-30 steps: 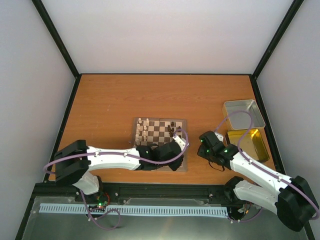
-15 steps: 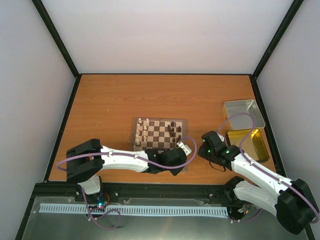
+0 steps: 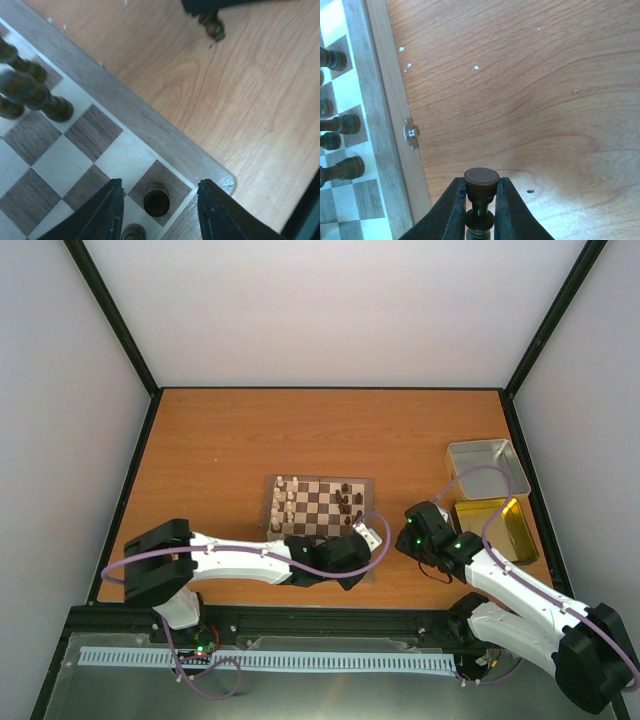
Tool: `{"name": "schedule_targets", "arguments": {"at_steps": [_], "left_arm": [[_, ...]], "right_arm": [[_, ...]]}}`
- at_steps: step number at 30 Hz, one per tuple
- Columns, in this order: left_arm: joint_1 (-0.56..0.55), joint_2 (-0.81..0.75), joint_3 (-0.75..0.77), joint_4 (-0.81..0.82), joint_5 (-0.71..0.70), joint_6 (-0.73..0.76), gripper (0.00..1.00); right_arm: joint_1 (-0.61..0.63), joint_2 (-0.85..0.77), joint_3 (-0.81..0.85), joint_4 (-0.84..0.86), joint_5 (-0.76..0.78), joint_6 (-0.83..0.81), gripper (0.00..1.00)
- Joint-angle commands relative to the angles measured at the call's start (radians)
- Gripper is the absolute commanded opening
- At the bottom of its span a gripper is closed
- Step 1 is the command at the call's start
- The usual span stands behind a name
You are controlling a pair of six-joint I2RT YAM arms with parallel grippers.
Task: Set up the chess pieces on the board
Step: Pick up the chess piece from the chessboard, then place the chess piece on the chessboard.
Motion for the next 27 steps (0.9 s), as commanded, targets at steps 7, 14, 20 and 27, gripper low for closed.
{"name": "schedule_targets", "arguments": {"at_steps": [7,14,20,27], "left_arm": [[0.010,-0.209,0.019,0.051,-0.104,-0.095,0.60],[0.128,-0.394,-0.122,0.179,0.012,-0.206,0.69],[0.130,-0.478,-0.232,0.343,0.011,-0.221,0.73],[0.130,-0.401,-0.210,0.452,-0.054,-0.192,0.71]], "right_arm": [[-0.012,-0.101,0.030,0.128,-0.096,-0.011,0.09],[-0.012,-0.120,0.011,0.361,-0.277,0.132,0.09],[-0.011,-0.097,-0.016,0.561,-0.357,0.333,0.08],[-0.012,-0.113,-0.022,0.547,-0.372,0.627,0.09]]}}
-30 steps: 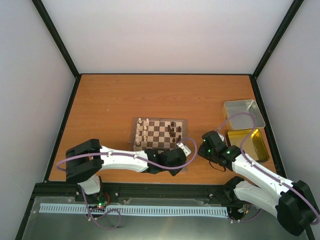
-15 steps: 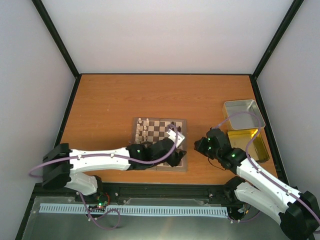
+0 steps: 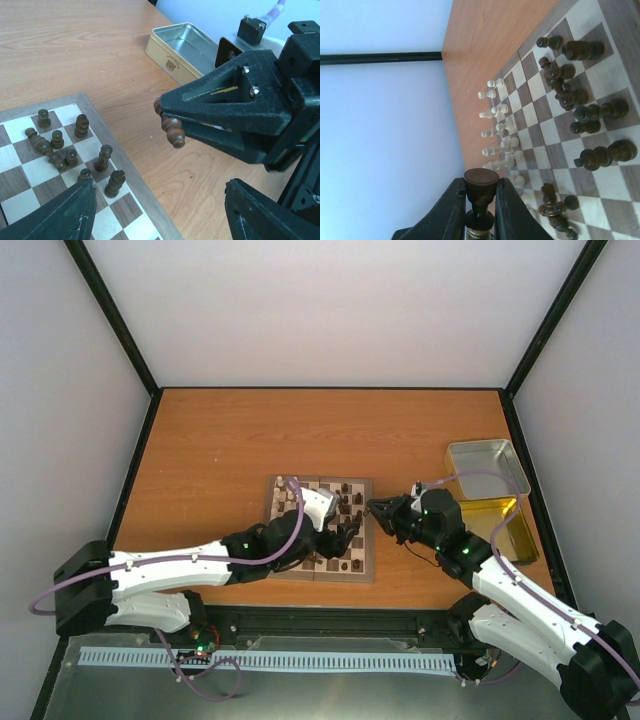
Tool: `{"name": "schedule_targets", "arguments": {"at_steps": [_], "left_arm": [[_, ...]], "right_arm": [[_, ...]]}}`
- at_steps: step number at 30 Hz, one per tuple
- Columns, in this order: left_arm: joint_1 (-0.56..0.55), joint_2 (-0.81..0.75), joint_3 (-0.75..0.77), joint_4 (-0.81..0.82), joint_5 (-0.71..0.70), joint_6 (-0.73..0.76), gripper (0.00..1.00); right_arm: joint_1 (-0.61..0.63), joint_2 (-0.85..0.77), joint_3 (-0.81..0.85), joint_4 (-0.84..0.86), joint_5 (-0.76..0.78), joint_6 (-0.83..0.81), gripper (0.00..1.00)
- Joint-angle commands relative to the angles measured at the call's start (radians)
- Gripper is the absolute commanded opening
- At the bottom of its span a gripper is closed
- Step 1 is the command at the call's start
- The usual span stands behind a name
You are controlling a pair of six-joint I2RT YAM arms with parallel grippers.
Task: Set up the chess pieces on the board
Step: Place the chess piece on the chessboard.
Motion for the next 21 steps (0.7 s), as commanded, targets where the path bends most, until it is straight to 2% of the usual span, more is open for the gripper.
{"name": "schedule_targets", "arguments": {"at_steps": [1,9,21], "left_arm": [[-0.001,0.063,0.050,0.135,-0.050,0.006,0.69],[-0.001,0.149,0.093,0.234,-0.143,-0.020,0.55],[-0.001,0.221,0.124,0.250,-0.112,-0.038,0.38]], "right_arm": [[-0.007,-0.016,-0.025,0.048,-0.029,0.243,0.09],[-0.007,-0.026,-0.033,0.076,-0.040,0.353,0.10],[-0.007,-0.027,-0.057,0.126,-0.056,0.413,0.12]]}}
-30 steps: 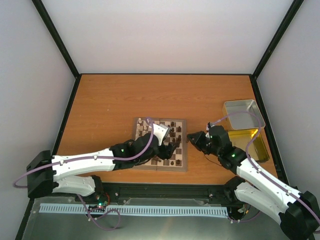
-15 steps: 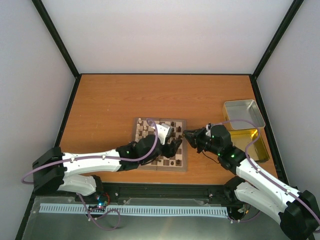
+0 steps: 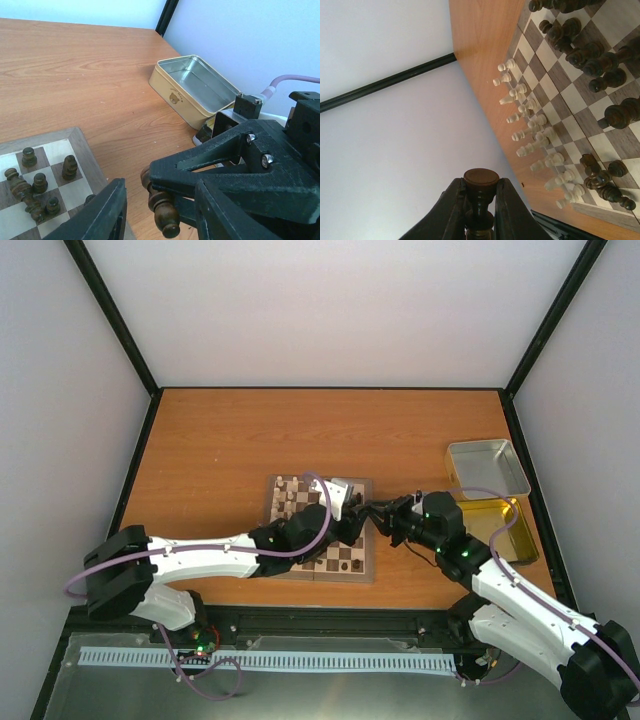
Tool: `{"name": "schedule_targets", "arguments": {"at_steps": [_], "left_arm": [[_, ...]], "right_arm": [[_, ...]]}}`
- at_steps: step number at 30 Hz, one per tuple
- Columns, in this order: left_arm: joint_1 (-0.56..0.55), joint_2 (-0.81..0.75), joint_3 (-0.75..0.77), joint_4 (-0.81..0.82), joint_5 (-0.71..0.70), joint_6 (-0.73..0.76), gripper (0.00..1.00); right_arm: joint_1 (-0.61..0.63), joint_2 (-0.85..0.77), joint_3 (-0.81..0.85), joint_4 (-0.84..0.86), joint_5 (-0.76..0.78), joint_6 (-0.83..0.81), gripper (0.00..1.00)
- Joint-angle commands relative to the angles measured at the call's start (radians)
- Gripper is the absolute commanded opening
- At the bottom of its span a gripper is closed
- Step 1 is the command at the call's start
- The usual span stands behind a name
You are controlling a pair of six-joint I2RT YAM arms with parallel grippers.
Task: Set up the chess pieces on the board
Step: Place the chess piece on the chessboard.
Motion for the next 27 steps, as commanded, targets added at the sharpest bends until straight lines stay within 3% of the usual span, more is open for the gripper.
{"name": "schedule_targets", "arguments": {"at_steps": [1,13,27], "left_arm": [[-0.002,0.010,0.026,0.040,-0.007,-0.032,0.37],[-0.002,-0.019,-0.026,0.042,-0.006,-0.074,0.16],[-0.002,-0.027,-0.050,0.058,0.027,-0.069,0.28]], "right_arm": [[-0.007,-0.020,-0.020,0.044,0.000,0.050,0.12],[-0.007,-0.044,-0.049,0.059,0.033,0.091,0.13],[-0.007,-0.042,-0.055,0.063,0.038,0.092,0.13]]}}
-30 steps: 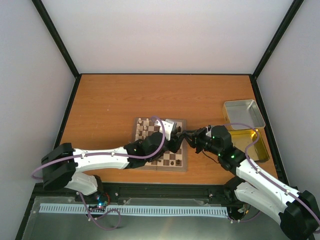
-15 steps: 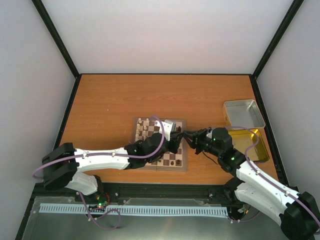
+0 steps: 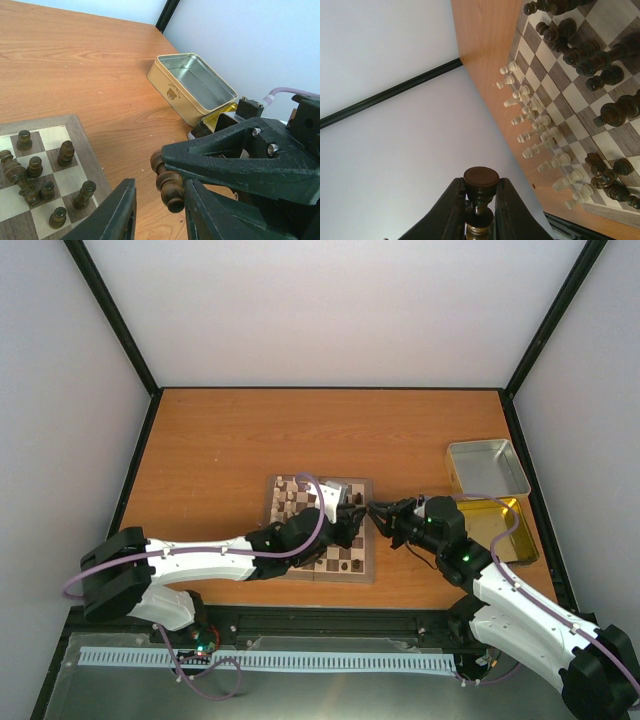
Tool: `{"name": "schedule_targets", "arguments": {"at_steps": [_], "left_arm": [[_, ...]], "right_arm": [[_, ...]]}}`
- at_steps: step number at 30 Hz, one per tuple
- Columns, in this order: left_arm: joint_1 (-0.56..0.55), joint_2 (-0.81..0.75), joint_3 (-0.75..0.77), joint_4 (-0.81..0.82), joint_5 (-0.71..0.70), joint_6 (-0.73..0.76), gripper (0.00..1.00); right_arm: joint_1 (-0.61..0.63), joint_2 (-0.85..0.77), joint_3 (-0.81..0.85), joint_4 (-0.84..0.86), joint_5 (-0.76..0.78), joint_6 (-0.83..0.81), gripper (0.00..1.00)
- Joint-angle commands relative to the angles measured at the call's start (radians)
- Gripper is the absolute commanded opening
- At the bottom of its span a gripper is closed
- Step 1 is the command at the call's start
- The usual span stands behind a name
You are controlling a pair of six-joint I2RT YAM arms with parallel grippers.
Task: Set up the chess pieces on the board
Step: Place the chess piece on the chessboard.
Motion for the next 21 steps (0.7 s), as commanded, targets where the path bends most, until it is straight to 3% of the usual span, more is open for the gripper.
{"name": "schedule_targets", "arguments": {"at_steps": [1,8,16,21], "left_arm": [[-0.001,-0.005,0.001,0.036,0.022,0.014,0.29],[-0.001,0.032,0.030,0.054,0.062,0.044,0.30],[-0.001,0.039,0.057,0.044,0.033,0.077,0.09],[-0.001,0.033,0.070,0.028,0.033,0.108,0.07]], "right_arm": [[-0.006,-0.011,-0.011,0.025,0.014,0.017,0.13],[-0.007,-0.006,-0.009,0.032,0.007,0.016,0.13],[-0.006,-0.001,-0.009,0.031,-0.017,0.011,0.13],[-0.006,-0.010,-0.018,0.005,-0.025,-0.002,0.13]]}}
